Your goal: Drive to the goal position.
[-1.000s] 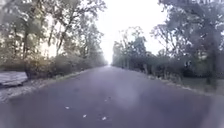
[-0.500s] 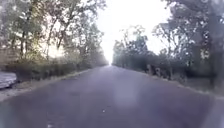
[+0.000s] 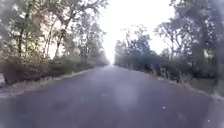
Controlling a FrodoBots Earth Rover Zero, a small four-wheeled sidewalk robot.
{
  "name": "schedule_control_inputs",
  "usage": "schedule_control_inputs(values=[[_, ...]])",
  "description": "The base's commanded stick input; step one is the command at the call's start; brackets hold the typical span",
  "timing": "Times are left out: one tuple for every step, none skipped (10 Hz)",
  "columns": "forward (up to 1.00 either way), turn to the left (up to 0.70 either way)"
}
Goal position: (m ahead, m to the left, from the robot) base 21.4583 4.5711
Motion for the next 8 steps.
schedule_control_inputs(values=[[1.00,0.00],[1.00,0.00],[1.00,0.00],[1.00,0.00],[1.00,0.00],[1.00,0.00],[1.00,0.00],[1.00,0.00]])
